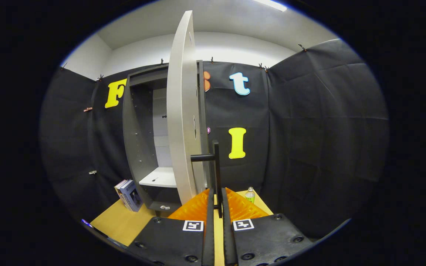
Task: Open the shoe cabinet door, grab the shoes and put them into the shoe cabinet, then close the shoe cabinet door.
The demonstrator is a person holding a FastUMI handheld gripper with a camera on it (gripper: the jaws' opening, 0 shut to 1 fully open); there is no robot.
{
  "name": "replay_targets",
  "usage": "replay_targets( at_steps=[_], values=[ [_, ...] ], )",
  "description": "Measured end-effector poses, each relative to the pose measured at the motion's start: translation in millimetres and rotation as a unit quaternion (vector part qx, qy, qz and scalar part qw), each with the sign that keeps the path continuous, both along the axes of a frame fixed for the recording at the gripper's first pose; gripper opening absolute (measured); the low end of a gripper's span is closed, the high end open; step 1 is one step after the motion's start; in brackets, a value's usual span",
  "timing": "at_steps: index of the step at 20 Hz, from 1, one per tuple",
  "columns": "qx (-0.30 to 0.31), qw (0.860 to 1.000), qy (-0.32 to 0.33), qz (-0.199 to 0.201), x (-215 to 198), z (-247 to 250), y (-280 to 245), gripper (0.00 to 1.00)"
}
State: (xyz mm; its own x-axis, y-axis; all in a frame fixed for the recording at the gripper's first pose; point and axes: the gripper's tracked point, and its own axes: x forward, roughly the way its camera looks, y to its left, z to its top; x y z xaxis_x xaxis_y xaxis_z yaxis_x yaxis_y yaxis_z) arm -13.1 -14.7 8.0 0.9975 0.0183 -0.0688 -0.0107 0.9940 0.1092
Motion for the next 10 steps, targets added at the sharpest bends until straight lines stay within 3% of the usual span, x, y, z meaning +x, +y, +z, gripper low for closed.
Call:
replay_targets(
  at_steps=[3, 4, 7, 10],
  values=[
    [-0.002, 1.0, 0.008, 0.003, -8, 0, 1, 0.15],
    [-0.003, 1.0, 0.013, 0.007, -11, 0, 4, 0.27],
    [0.002, 0.999, 0.028, 0.037, -22, -2, 20, 0.35],
    [0.016, 0.993, 0.061, 0.1, -35, -14, 54, 0.73]
  ],
)
